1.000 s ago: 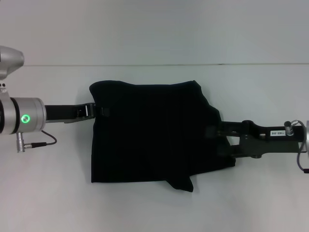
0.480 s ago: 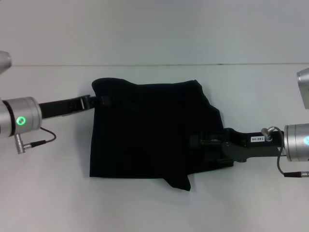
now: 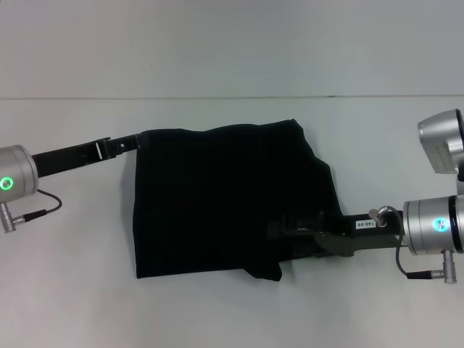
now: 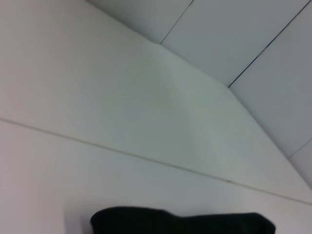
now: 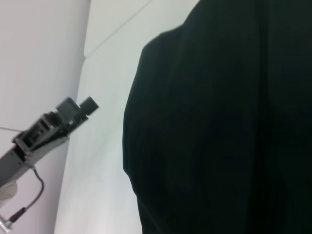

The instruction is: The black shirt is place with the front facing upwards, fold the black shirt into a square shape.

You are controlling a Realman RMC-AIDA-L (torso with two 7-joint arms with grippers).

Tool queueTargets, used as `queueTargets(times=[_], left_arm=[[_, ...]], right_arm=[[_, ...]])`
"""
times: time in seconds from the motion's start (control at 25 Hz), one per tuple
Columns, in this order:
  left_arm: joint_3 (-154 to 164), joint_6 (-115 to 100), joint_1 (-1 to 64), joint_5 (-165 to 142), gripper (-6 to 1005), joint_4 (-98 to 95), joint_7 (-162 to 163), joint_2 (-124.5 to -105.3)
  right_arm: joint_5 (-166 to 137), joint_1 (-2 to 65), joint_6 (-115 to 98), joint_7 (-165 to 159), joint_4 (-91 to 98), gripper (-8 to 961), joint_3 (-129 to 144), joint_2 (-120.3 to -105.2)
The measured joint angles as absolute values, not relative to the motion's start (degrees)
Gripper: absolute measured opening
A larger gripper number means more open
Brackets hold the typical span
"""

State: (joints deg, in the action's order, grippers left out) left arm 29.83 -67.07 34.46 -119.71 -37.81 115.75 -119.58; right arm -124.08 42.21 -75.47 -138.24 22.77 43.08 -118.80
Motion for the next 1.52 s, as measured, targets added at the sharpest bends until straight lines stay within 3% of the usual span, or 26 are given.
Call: queueTargets(times=[0.16,0.4,1.52], left_arm=[[28.81,-68.54,33.92,-117.75,770,-38.09,113.58,-119.61],[28.16,-69.56,33.9,-117.3,908,-38.2,112.31,-119.62],[28.04,-69.61,33.99,-117.24,907,-38.23,112.21,-119.53]], right_arm=[[-123.86,42.26,-75.28,-138.24,22.61,847,43.56,-119.05],[-123.75,42.38,-74.9,-138.08,21.34,836,43.6,-119.47],[-123.65,44.53,-71.28,-134.5,16.76,788,43.56,-120.29]])
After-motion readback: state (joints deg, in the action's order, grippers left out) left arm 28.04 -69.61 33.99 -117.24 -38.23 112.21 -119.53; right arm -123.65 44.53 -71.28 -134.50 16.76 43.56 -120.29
